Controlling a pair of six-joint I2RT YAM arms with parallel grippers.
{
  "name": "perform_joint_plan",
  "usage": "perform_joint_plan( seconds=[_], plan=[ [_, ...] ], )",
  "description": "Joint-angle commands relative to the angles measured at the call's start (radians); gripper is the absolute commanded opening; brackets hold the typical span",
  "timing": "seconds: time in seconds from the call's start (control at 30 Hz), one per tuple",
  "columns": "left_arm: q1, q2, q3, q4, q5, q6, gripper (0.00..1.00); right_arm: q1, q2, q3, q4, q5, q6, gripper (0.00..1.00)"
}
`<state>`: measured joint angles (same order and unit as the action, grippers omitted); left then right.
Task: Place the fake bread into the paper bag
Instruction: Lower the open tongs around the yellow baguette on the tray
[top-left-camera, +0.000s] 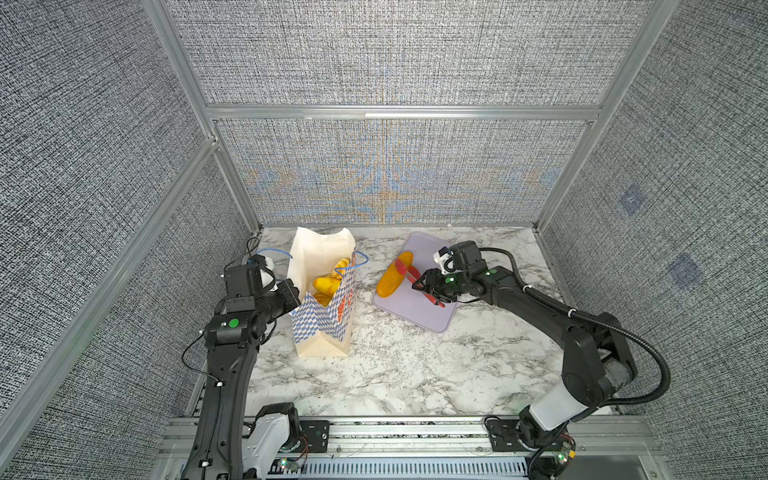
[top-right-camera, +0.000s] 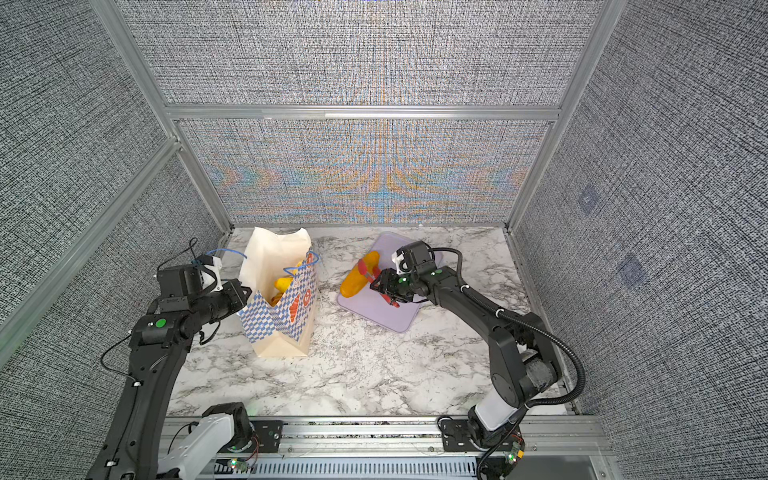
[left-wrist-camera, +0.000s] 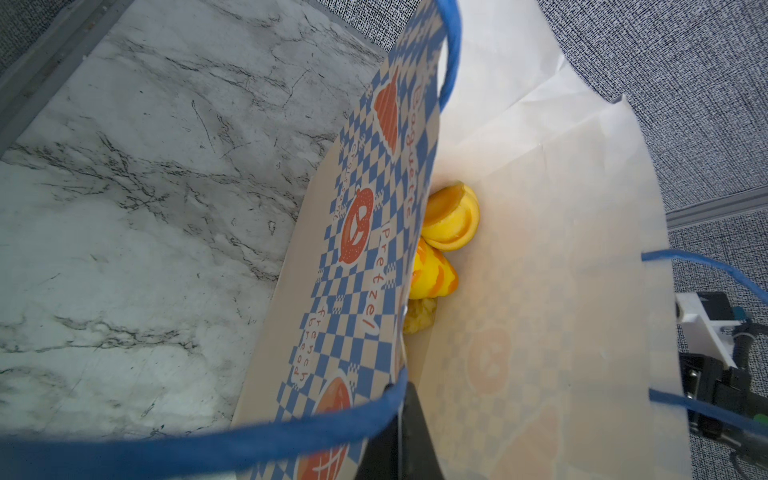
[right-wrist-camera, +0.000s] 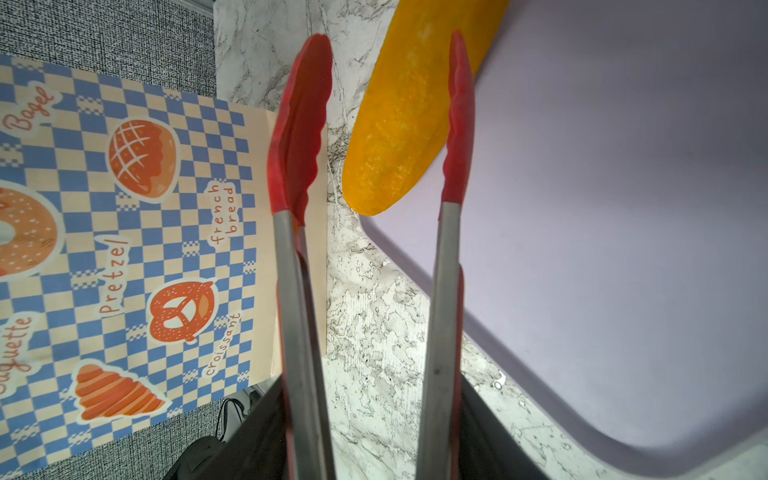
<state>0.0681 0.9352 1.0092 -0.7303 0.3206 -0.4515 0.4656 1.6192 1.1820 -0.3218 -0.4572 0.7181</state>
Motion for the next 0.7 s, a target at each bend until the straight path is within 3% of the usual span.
perform_joint_plan(
  seconds=[0.0, 0.67],
  plan=[
    [0.001, 0.004, 0.000, -0.006, 0.000, 0.014, 0.03, 0.001, 0.010, -0.001, 0.017, -0.009, -0.004, 0.57],
    [0.001, 0.014, 0.009, -0.004, 0.002, 0.012, 0.03, -0.003, 0.065, 0.026, 0.043, -0.031, 0.016, 0.64]
  ],
)
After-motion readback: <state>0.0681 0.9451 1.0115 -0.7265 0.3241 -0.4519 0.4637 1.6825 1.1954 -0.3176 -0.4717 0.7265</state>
